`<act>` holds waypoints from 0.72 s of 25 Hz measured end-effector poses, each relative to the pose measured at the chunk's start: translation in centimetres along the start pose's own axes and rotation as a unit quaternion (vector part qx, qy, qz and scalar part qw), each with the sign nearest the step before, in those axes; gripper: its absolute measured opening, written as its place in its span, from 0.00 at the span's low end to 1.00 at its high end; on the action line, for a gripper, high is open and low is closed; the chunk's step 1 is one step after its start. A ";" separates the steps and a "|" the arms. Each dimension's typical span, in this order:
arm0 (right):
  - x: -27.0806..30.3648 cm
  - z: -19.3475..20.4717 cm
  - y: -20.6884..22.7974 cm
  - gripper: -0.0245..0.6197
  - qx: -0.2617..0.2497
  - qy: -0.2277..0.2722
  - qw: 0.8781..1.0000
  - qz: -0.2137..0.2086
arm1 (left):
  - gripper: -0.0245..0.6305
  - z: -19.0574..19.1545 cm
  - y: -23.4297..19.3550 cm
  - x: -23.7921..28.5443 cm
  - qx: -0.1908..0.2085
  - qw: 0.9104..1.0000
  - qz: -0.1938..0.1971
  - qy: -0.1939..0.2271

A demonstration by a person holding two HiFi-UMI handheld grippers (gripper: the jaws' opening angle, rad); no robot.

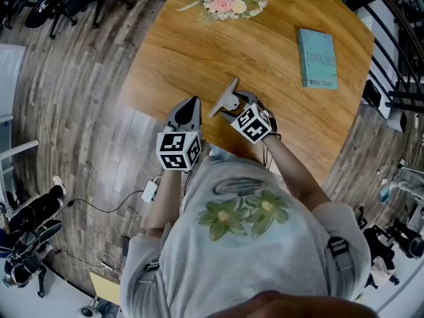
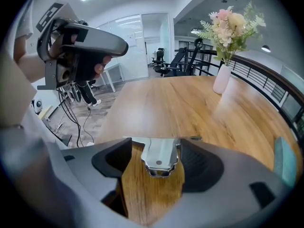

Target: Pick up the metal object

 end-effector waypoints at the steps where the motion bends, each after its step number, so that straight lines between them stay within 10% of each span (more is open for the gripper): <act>1: 0.2 0.1 0.1 0.51 0.002 -0.003 1.000 0.000 | 0.05 0.0 0.0 0.1 0.000 1.000 0.000 -0.001; 18: 2.9 2.0 1.3 0.51 0.023 -0.041 0.999 -0.002 | 0.05 0.6 0.4 1.2 0.004 1.000 0.011 -0.017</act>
Point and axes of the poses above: the fingertips, and each gripper's own axes: x forward along the fingers, y to its right, z out of its underside, the point moved 2 cm from there along -x, backward along the fingers, and after that the axes turned 9 degrees about -z, right-handed, at the moved point
